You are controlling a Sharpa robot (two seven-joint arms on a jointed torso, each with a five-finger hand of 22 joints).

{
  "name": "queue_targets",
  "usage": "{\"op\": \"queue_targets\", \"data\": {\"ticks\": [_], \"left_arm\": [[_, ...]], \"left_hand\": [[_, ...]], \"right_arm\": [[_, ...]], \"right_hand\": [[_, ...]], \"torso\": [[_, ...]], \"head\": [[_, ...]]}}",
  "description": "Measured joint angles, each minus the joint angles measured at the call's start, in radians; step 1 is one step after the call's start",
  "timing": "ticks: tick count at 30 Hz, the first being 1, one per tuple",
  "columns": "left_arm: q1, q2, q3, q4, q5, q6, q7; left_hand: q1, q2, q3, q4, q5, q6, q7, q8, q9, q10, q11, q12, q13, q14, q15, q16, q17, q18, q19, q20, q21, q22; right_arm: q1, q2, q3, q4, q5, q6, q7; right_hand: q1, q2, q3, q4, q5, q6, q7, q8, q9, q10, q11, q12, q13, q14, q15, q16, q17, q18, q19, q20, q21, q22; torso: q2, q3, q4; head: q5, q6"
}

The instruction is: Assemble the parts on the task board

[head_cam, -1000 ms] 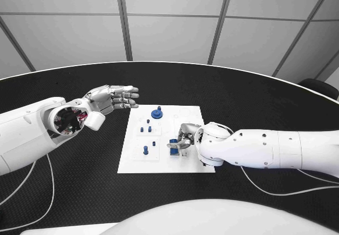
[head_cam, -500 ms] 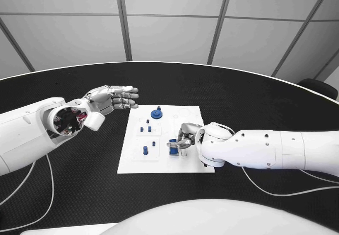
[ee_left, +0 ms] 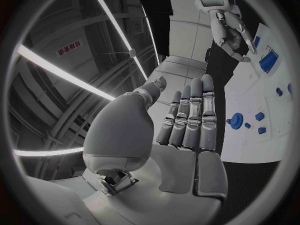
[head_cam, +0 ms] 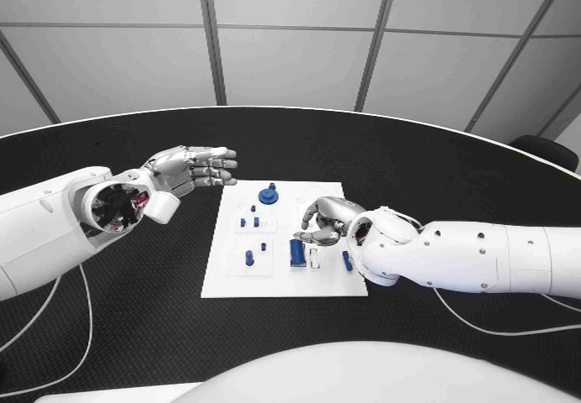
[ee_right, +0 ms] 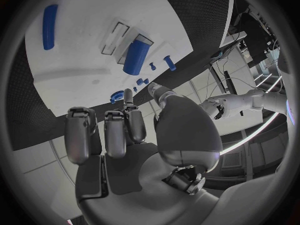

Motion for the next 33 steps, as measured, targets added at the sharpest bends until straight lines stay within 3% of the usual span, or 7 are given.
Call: {"op": "queue_targets", "data": {"ticks": [4,7,12,14,16,19,33], "left_arm": [[0.0,0.0,0.0,0.001,-0.017,0.001,0.004],[-0.001,0.0,0.0,0.001,-0.022,0.002,0.006],[-0.001,0.0,0.0,0.001,-0.026,0.0,0.01],[-0.001,0.0,0.0,0.001,-0.027,-0.001,0.01],[-0.001,0.0,0.0,0.002,-0.027,-0.001,0.011],[-0.002,0.0,0.0,0.002,-0.028,-0.001,0.011],[-0.002,-0.002,0.0,0.004,-0.028,-0.001,0.012]], "left_hand": [[0.0,0.0,0.0,0.0,0.0,0.0,0.0,0.0,0.0,0.0,0.0,0.0,0.0,0.0,0.0,0.0,0.0,0.0,0.0,0.0,0.0,0.0],[0.0,0.0,0.0,0.0,0.0,0.0,0.0,0.0,0.0,0.0,0.0,0.0,0.0,0.0,0.0,0.0,0.0,0.0,0.0,0.0,0.0,0.0],[0.0,0.0,0.0,0.0,0.0,0.0,0.0,0.0,0.0,0.0,0.0,0.0,0.0,0.0,0.0,0.0,0.0,0.0,0.0,0.0,0.0,0.0],[0.0,0.0,0.0,0.0,0.0,0.0,0.0,0.0,0.0,0.0,0.0,0.0,0.0,0.0,0.0,0.0,0.0,0.0,0.0,0.0,0.0,0.0],[0.0,0.0,0.0,0.0,0.0,0.0,0.0,0.0,0.0,0.0,0.0,0.0,0.0,0.0,0.0,0.0,0.0,0.0,0.0,0.0,0.0,0.0],[0.0,0.0,0.0,0.0,0.0,0.0,0.0,0.0,0.0,-0.004,-0.004,0.0,0.0,0.0,0.0,0.0,0.0,0.0,0.0,0.0,-0.004,-0.001],[0.0,0.0,0.0,0.0,0.0,0.0,0.0,0.0,0.0,-0.004,-0.004,0.0,0.0,0.0,0.0,0.0,0.0,0.0,0.0,0.0,-0.004,-0.001]], "right_arm": [[-0.001,-0.006,-0.001,-0.001,-0.002,-0.026,0.081],[-0.002,-0.007,-0.001,-0.001,-0.002,-0.024,0.116],[-0.005,-0.004,-0.003,-0.012,-0.002,0.008,0.146],[-0.006,-0.002,-0.004,-0.016,-0.002,0.018,0.149],[-0.007,0.001,-0.004,-0.02,-0.003,0.031,0.15],[-0.008,0.005,-0.005,-0.026,-0.003,0.05,0.149],[-0.009,0.021,-0.006,-0.048,0.006,0.122,0.138]], "right_hand": [[0.067,0.008,0.057,-0.056,0.002,-0.018,0.018,-0.047,-0.038,0.002,0.011,0.02,0.0,0.0,0.011,0.0,0.0,0.0,0.0,0.011,0.015,0.0],[0.094,0.015,0.101,-0.081,0.03,-0.019,0.019,-0.069,-0.057,-0.001,0.015,0.022,0.0,0.0,0.011,0.0,0.0,0.0,0.0,0.011,0.016,0.0],[0.117,0.016,0.252,-0.151,0.229,-0.01,0.021,-0.111,-0.103,-0.001,0.015,0.022,0.0,0.0,0.011,0.0,0.0,0.0,-0.004,0.015,0.016,0.0],[0.126,0.031,0.381,-0.204,0.292,0.001,0.018,-0.132,-0.124,-0.001,0.015,0.022,0.0,0.0,0.011,0.0,0.0,0.0,-0.004,0.015,0.02,0.0],[0.089,0.055,0.513,-0.263,0.297,0.021,0.016,-0.148,-0.144,-0.001,0.015,0.027,0.0,0.0,0.003,0.0,0.0,0.0,-0.004,0.015,0.02,0.0],[0.036,0.072,0.592,-0.313,0.295,0.032,0.005,-0.159,-0.16,0.001,0.013,0.032,0.0,0.002,-0.003,0.0,0.0,0.0,-0.001,0.012,0.024,0.0],[-0.02,0.11,0.642,-0.361,0.287,0.053,0.002,-0.166,-0.177,-0.002,0.008,0.036,0.0,0.001,-0.004,0.0,0.0,0.0,-0.004,0.007,0.025,0.0]], "torso": [[0.001,0.0004,0.0],[0.001,0.0006,0.0005],[0.002,0.0005,0.0015],[0.003,0.0001,0.0016],[0.003,0.0001,0.0017],[0.003,-0.0003,0.0019],[0.003,-0.001,0.0019]], "head": [[0.001,0.0],[0.001,0.0],[0.001,0.0],[0.001,0.0],[0.002,0.0],[0.002,0.0],[0.003,0.0]]}}
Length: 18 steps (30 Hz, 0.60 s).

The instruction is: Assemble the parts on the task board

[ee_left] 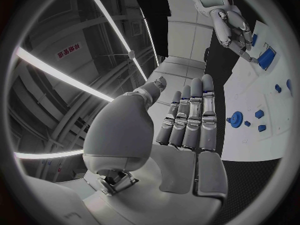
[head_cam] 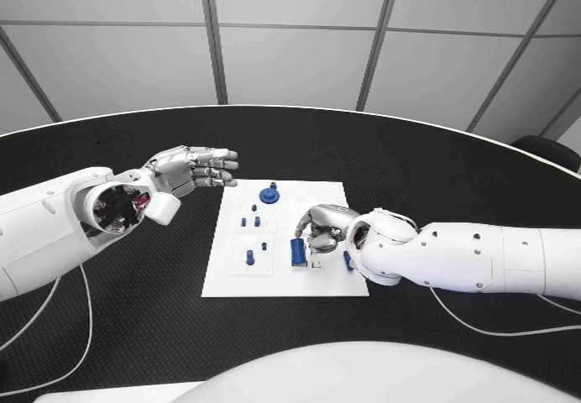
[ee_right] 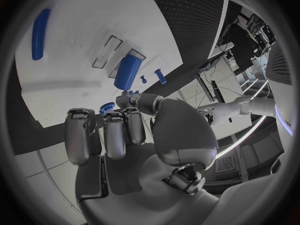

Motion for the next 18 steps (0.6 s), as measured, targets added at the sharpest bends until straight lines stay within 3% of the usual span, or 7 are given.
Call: {"op": "queue_targets", "data": {"ticks": [18], "left_arm": [[0.0,0.0,0.0,0.0,0.0,0.0,0.0]], "left_hand": [[0.0,0.0,0.0,0.0,0.0,0.0,0.0,0.0,0.0,0.0,0.0,0.0,0.0,0.0,0.0,0.0,0.001,0.0,0.0,0.0,0.0,0.0]], "right_arm": [[-0.001,0.003,-0.007,-0.006,0.01,0.055,-0.011]], "right_hand": [[-0.022,0.012,0.012,-0.012,0.0,0.022,0.0,-0.004,-0.008,0.0,0.0,0.0,0.0,0.0,0.0,0.0,0.0,0.0,0.0,0.0,0.004,0.0]], "torso": [[-0.001,0.0,0.0]], "head": [[-0.001,0.0]]}}
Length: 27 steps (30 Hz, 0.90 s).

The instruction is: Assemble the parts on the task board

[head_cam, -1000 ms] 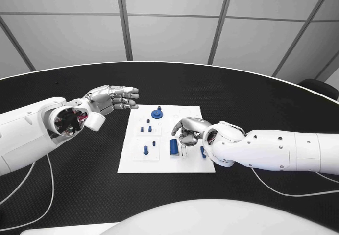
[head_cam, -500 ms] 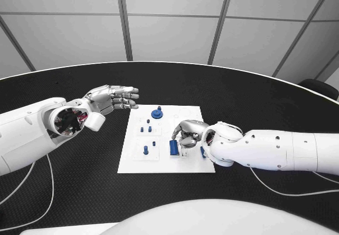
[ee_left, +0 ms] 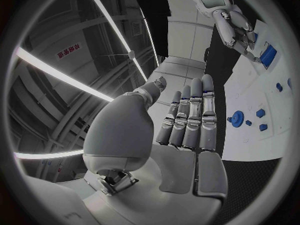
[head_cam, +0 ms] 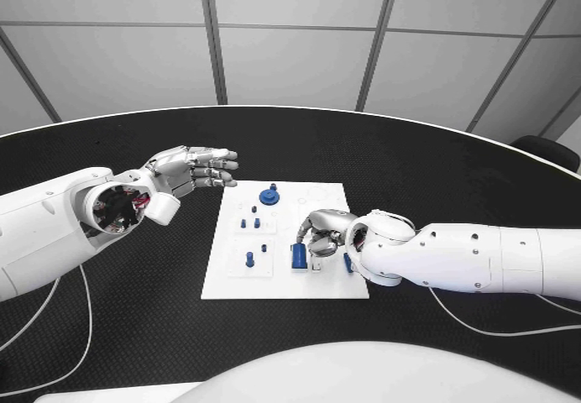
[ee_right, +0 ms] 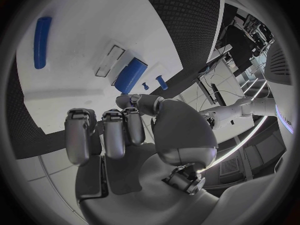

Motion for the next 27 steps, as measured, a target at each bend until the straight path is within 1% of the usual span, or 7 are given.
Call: {"op": "queue_targets", "data": {"ticks": [7,12,16,18,25,26,27], "left_arm": [[0.0,-0.002,0.0,0.001,0.0,-0.001,0.0],[0.0,-0.002,0.0,0.002,0.0,-0.002,-0.001],[0.0,-0.003,0.0,0.002,0.0,-0.002,-0.001],[0.0,-0.003,0.0,0.002,0.0,-0.002,-0.001],[0.0,-0.002,0.0,0.001,0.0,-0.002,0.0],[0.0,-0.001,0.0,0.001,0.0,-0.001,0.0],[0.0,-0.001,0.0,0.001,0.0,-0.001,0.0]], "left_hand": [[0.0,0.0,0.0,0.0,0.0,0.0,0.0,0.0,0.0,0.0,0.0,0.0,0.0,0.0,0.0,0.0,0.0,0.0,0.0,0.0,0.0,0.0],[0.0,0.0,0.0,0.0,0.0,0.0,0.0,0.0,0.0,0.0,0.0,0.0,0.0,0.0,0.0,0.0,0.0,0.0,0.0,0.0,0.0,0.0],[0.0,0.0,0.0,0.0,0.0,0.0,0.0,0.0,0.0,0.0,0.0,0.0,0.0,0.0,0.0,0.0,0.0,0.0,0.0,0.0,0.0,0.0],[0.0,0.0,-0.001,0.007,0.0,0.0,0.0,0.0,0.0,0.0,0.0,0.005,0.0,0.0,0.0,0.0,0.001,0.0,0.003,0.003,0.0,-0.002],[0.0,0.0,-0.001,0.007,0.0,0.0,0.0,0.0,0.0,0.0,0.0,0.006,0.0,0.0,0.0,0.0,0.001,0.0,0.003,0.003,0.0,-0.002],[0.0,0.0,-0.001,0.007,0.0,0.0,0.0,0.0,0.0,0.0,0.0,0.006,0.0,0.0,0.0,0.0,0.001,0.0,0.003,0.003,0.0,-0.002],[0.0,0.0,-0.001,0.007,0.0,0.0,0.0,0.0,0.0,0.0,0.0,0.006,0.0,0.0,0.0,0.0,0.001,0.0,0.003,0.003,0.0,-0.002]], "right_arm": [[0.0,0.0,-0.001,-0.004,0.0,-0.019,-0.002],[0.0,0.0,-0.001,-0.007,0.0,-0.052,0.006],[0.0,-0.003,-0.001,-0.006,0.0,-0.095,0.017],[0.0,-0.006,-0.001,-0.004,0.0,-0.115,0.023],[0.0,-0.023,-0.001,0.006,0.0,-0.144,0.026],[0.0,-0.027,-0.001,0.008,0.0,-0.149,0.024],[0.0,-0.031,-0.001,0.011,0.0,-0.157,0.022]], "right_hand": [[-0.015,0.015,0.008,-0.008,-0.021,0.005,0.001,-0.003,0.001,0.0,0.0,0.0,0.0,0.0,0.0,0.0,0.0,0.0,0.0,0.0,0.0,0.0],[-0.027,0.027,-0.002,-0.018,-0.047,-0.082,-0.002,-0.057,-0.035,0.004,-0.004,0.0,0.0,0.0,0.0,0.0,0.0,0.0,0.0,0.0,0.0,0.0],[-0.036,0.025,-0.006,-0.022,-0.048,-0.137,0.0,-0.067,-0.054,0.004,-0.004,-0.004,0.0,0.0,0.0,0.0,0.0,0.0,0.0,0.0,0.0,0.0],[-0.036,0.025,-0.006,-0.022,-0.048,-0.137,0.0,-0.067,-0.054,0.004,-0.004,-0.004,0.0,0.0,0.0,0.0,0.0,0.0,0.0,0.0,0.0,0.0],[-0.036,0.025,-0.017,-0.028,-0.05,-0.069,0.013,-0.047,-0.041,0.003,-0.003,-0.004,0.0,0.0,0.0,0.0,0.0,0.0,0.0,0.0,0.0,0.0],[-0.036,0.025,-0.031,-0.022,-0.062,-0.055,0.017,-0.039,-0.039,0.001,0.003,-0.004,0.0,0.0,0.007,0.0,0.0,0.0,0.002,0.002,0.0,0.0],[-0.042,0.026,-0.071,-0.008,-0.13,-0.033,0.021,-0.027,-0.035,0.001,0.006,-0.004,0.0,0.0,0.015,0.0,0.0,0.0,0.005,0.01,0.0,0.0]], "torso": [[0.0,-0.0001,0.0007],[0.001,-0.0001,0.0007],[0.001,0.0004,0.0],[0.001,0.001,-0.0007],[0.001,0.0016,-0.0019],[0.001,0.0018,-0.0018],[0.001,0.0022,-0.0018]], "head": [[-0.001,0.0],[0.001,0.0],[0.001,0.0],[0.002,0.0],[0.001,0.0],[0.0,0.0],[-0.001,0.0]]}}
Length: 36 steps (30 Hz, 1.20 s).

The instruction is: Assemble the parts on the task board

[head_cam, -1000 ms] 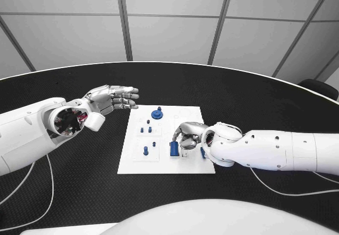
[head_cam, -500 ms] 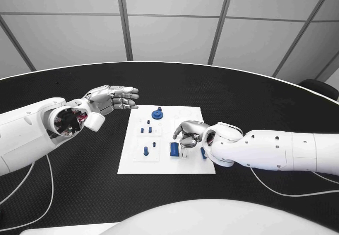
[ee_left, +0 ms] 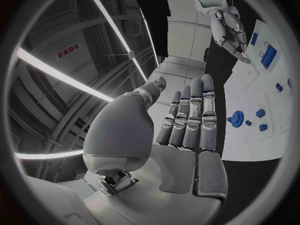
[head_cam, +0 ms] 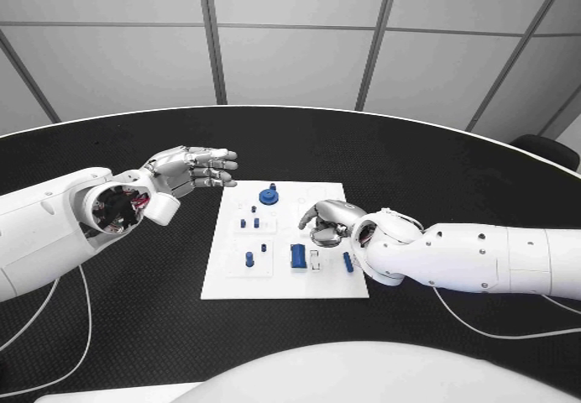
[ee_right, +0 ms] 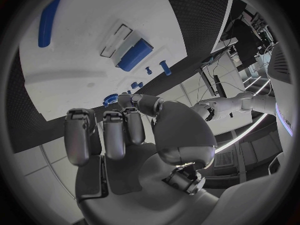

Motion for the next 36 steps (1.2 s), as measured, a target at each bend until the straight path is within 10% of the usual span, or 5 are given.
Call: {"op": "queue_targets", "data": {"ticks": [3,9,20,36], "left_arm": [[0.0,0.0,0.0,0.001,0.0,-0.001,0.004],[-0.003,-0.003,0.0,0.002,0.0,-0.006,0.016],[-0.016,-0.013,0.0,0.008,0.0,-0.01,0.028],[-0.022,-0.024,0.0,0.015,0.0,-0.009,0.031]], "left_hand": [[0.0,0.0,0.0,0.0,0.0,0.0,0.0,0.0,0.0,0.0,0.0,0.0,0.0,0.0,0.0,0.0,0.0,0.0,0.0,0.0,-0.002,0.0],[0.0,0.0,0.0,0.0,0.0,0.0,0.0,0.0,0.0,0.0,0.0,0.0,0.0,0.0,0.0,0.0,0.0,0.0,0.0,0.0,-0.004,0.0],[0.0,0.0,0.0,0.0,0.0,0.0,0.0,0.0,0.0,0.0,0.0,0.0,0.0,0.0,0.0,0.0,0.001,0.0,0.003,-0.003,-0.004,-0.001],[0.0,0.0,0.0,0.0,0.0,0.0,0.0,0.0,0.0,0.0,0.0,0.0,0.0,0.0,0.0,0.0,0.001,0.0,0.003,-0.003,-0.004,-0.001]], "right_arm": [[0.0,-0.023,0.0,0.018,0.0,-0.042,-0.008],[0.0,-0.106,0.0,0.084,0.027,-0.13,-0.009],[-0.069,-0.24,-0.002,0.145,0.05,-0.167,-0.061],[-0.17,-0.168,-0.002,0.056,0.052,-0.23,-0.124]], "right_hand": [[0.002,-0.021,-0.133,0.025,-0.178,0.051,0.004,0.042,0.018,0.001,0.006,0.005,0.0,0.0,0.007,0.0,0.0,0.0,-0.001,0.012,0.0,0.0],[-0.01,-0.126,-0.341,0.066,-0.32,0.11,-0.024,0.105,0.05,-0.001,-0.007,0.014,0.0,0.002,-0.002,0.0,0.0,0.0,-0.001,0.012,0.0,0.0],[-0.01,-0.148,-0.449,0.123,-0.332,0.135,-0.041,0.144,0.081,0.001,-0.023,0.02,0.001,0.002,-0.014,0.0,0.0,0.0,-0.001,0.001,0.0,0.0],[0.01,-0.144,-0.47,0.143,-0.265,0.129,-0.047,0.156,0.094,-0.002,-0.027,0.02,0.001,-0.001,-0.017,0.0,0.001,0.0,-0.001,-0.006,-0.01,0.0]], "torso": [[0.0,0.0001,0.0002],[-0.002,0.0008,-0.0017],[-0.011,0.0014,-0.0126],[-0.015,0.0066,-0.0205]], "head": [[-0.003,0.0],[-0.006,0.0],[-0.019,0.0],[-0.014,0.0]]}}
